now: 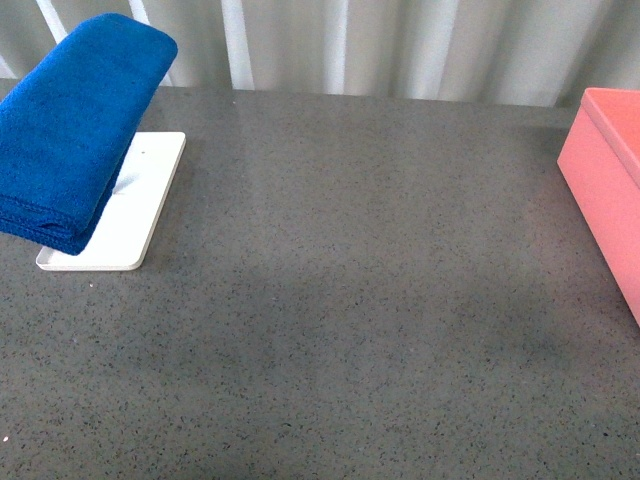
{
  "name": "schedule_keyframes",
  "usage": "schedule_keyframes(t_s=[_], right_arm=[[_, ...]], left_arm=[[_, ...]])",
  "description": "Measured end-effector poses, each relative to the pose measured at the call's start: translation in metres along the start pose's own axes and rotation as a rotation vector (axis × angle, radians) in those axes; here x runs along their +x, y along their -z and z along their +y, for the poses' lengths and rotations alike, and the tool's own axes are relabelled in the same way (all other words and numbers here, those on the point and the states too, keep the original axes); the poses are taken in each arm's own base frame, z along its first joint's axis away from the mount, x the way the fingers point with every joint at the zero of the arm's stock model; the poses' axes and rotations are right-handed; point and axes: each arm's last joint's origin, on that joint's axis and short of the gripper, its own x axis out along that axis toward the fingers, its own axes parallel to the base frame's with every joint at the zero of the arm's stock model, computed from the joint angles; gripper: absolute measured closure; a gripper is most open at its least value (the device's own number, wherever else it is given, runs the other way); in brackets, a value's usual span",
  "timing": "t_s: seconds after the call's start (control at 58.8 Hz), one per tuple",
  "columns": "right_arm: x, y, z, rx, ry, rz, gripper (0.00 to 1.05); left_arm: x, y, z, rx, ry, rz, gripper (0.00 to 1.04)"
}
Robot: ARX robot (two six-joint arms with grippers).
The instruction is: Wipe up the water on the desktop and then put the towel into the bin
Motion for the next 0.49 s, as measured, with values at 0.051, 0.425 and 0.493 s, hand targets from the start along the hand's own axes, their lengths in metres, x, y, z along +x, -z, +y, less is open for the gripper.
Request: schedule_keyframes(t_s=[0.051,0.425,0.493], right_arm=[[0.0000,0.0000,0.0000,0.000,0.000,0.000,0.07],[0.0000,0.0000,0.0000,0.000,0.000,0.000,0.07],[0.0000,0.0000,0.0000,0.000,0.000,0.000,0.07]], left_arm=[[0.0000,0.0000,0.0000,0.000,0.000,0.000,0.07],[0.0000,0.0000,0.0000,0.000,0.000,0.000,0.07],[0.0000,0.0000,0.0000,0.000,0.000,0.000,0.07]])
